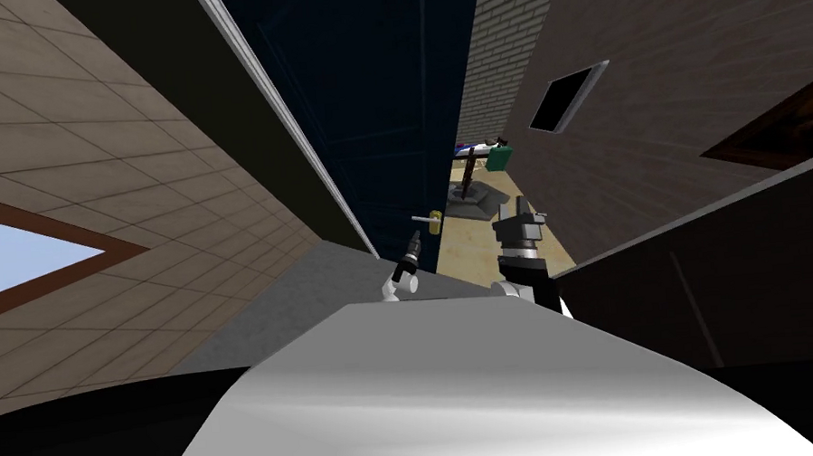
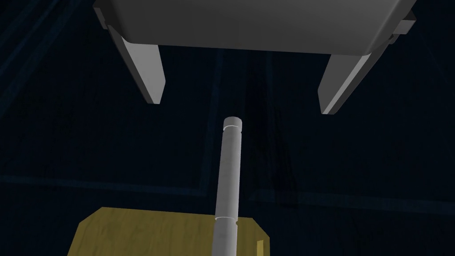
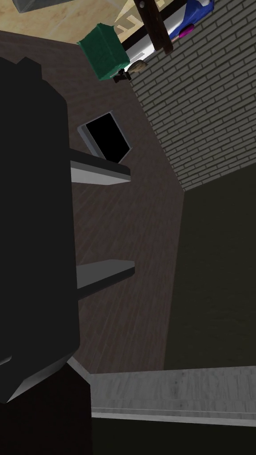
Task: Pull the door open
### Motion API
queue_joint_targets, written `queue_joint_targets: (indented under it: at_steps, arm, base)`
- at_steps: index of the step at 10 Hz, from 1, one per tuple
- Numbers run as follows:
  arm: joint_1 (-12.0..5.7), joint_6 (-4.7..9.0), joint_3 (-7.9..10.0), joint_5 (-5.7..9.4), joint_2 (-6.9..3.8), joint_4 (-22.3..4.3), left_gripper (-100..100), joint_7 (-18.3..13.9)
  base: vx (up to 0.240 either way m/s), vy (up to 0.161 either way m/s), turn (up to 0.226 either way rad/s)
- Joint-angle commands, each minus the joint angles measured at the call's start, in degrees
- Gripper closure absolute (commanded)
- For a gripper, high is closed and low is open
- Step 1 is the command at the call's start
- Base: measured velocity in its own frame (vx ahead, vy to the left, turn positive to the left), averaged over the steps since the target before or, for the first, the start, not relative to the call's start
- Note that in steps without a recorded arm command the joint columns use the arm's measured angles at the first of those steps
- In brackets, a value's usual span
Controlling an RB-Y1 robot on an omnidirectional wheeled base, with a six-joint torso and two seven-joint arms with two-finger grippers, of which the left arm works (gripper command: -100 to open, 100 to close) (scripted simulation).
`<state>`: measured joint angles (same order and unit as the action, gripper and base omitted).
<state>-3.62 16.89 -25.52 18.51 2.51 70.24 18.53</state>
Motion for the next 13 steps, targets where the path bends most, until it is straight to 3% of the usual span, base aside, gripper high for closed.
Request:
queue_joint_targets:
  at_steps: [1,7,13]
  arm:
    - [0.0,0.0,0.0,0.0,0.0,0.0,-100,0.0]
    - [-2.3,0.84,1.64,-0.63,-2.26,-3.2,-100,-0.9]
    - [-6.97,2.62,4.84,-1.72,-5.26,-9.3,-100,-2.7]
  base:
    - [0.067,-0.048,0.02]
    - [-0.122,0.12,-0.269]
    - [-0.086,0.068,-0.296]
